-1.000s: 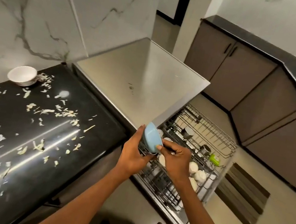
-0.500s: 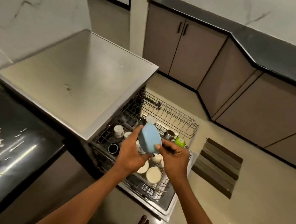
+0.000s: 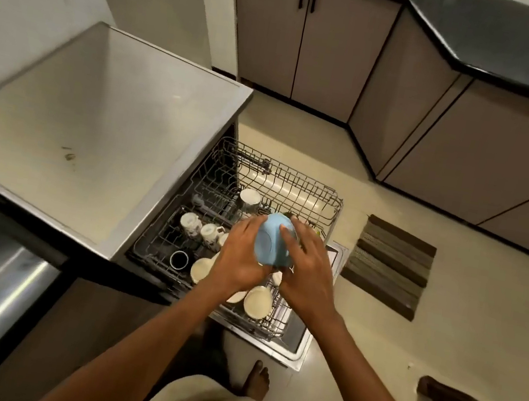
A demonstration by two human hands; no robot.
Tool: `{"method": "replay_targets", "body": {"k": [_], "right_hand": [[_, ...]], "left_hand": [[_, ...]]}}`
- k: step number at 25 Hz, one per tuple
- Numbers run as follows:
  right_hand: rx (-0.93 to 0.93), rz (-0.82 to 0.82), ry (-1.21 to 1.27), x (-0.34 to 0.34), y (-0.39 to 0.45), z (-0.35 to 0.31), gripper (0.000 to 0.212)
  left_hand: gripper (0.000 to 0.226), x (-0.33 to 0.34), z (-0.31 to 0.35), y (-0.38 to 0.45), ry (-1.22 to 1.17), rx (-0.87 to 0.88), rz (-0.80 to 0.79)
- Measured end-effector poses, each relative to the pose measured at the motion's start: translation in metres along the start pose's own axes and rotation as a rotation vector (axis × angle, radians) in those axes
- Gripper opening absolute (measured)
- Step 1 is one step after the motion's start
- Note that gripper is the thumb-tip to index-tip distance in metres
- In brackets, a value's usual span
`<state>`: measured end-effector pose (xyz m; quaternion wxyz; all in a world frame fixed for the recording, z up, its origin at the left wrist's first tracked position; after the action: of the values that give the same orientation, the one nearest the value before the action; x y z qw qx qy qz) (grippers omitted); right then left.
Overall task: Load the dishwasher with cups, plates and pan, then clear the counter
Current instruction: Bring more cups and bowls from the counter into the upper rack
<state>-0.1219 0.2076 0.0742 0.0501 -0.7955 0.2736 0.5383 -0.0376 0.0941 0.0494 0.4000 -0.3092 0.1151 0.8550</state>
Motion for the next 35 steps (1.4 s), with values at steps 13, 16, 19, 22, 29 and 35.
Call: {"method": "replay_targets", "body": {"k": [13, 16, 19, 22, 29, 35], "right_hand": [[0.297, -0.297, -0.021, 0.083, 0.101, 0.061, 0.108], [0.441, -0.292, 0.079, 0.098, 0.112, 0.083, 0.103], [0.610, -0.271, 0.175, 0.120, 0.119, 0.118, 0.103], [0.719, -0.289, 0.206, 0.144, 0.126, 0.154, 0.099], [0.956, -0.274, 0.302, 0.191, 0.139, 0.243, 0.095], [1.019, -0.270, 0.324, 0.234, 0.157, 0.298, 0.096]], "left_hand": [[0.103, 0.046, -0.032, 0.146, 0.185, 0.144, -0.479], [0.097, 0.060, -0.047, 0.169, 0.177, 0.089, -0.582], [0.087, 0.073, -0.059, 0.189, 0.142, 0.025, -0.607], [0.079, 0.096, -0.075, 0.207, 0.166, -0.020, -0.647], [0.063, 0.164, -0.093, 0.249, 0.124, -0.147, -0.773], [0.070, 0.211, -0.125, 0.266, 0.175, -0.237, -0.888]]}}
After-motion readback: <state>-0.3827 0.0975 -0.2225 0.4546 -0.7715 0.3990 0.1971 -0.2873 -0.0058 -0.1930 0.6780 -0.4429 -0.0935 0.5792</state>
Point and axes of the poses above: each hand's wrist, its own y-axis towards the middle knuckle, its own x-axis out of the palm, z = x × y, the point moved 8 cm from there along y, towards the middle knuckle, and after that the axes turned 6 degrees about -y, right-handed, at the moved point
